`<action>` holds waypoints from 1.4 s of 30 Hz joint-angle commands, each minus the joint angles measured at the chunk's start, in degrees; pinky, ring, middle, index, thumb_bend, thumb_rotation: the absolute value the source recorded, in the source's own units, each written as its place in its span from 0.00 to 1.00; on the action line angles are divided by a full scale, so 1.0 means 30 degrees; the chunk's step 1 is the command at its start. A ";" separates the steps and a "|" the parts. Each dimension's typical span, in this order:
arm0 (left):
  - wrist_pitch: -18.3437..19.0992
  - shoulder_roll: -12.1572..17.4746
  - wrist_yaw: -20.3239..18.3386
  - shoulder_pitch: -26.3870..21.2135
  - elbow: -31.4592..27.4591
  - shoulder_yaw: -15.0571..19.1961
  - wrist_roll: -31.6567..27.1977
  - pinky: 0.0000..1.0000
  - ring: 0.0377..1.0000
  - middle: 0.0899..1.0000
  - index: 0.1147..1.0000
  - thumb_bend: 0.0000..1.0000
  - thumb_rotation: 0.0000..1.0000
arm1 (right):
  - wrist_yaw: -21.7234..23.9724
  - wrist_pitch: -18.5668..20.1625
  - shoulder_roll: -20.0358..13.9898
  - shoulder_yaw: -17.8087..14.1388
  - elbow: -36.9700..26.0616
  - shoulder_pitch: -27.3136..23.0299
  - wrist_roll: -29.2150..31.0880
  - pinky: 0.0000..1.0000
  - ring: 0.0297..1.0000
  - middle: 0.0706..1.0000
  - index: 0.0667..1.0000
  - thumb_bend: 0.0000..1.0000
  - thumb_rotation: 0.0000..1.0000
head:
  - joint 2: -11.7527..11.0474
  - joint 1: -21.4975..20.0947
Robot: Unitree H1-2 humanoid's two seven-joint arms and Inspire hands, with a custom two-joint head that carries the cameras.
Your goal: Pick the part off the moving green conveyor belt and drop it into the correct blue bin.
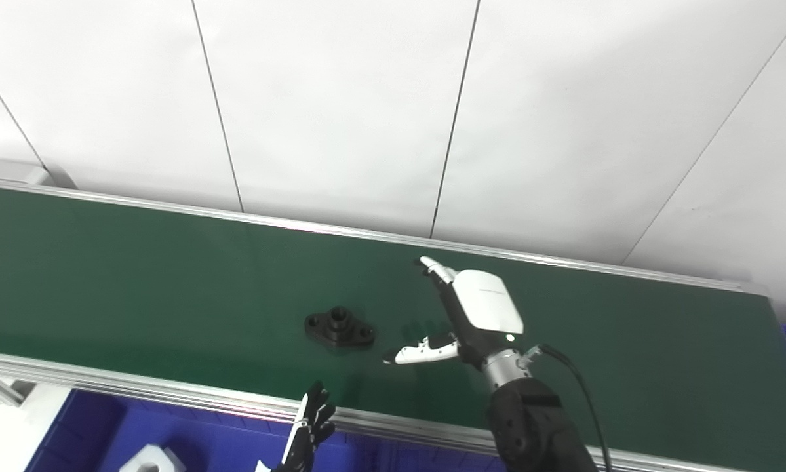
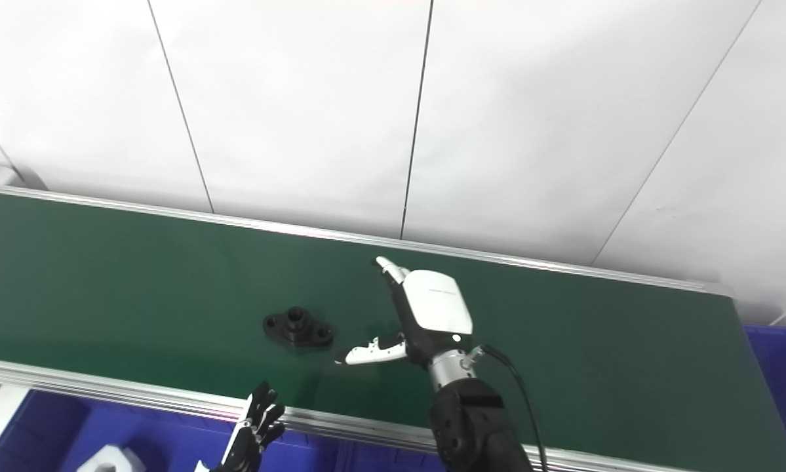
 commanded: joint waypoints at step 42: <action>0.0465 -0.1657 -0.0282 0.1060 -0.1554 -0.1181 -0.0167 0.91 0.93 0.97 1.00 0.72 0.87 | 0.0034 0.2790 -0.0040 0.3122 0.4124 -0.2338 -0.1195 0.12 0.16 0.21 0.44 0.51 0.14 | 0.0752 0.0626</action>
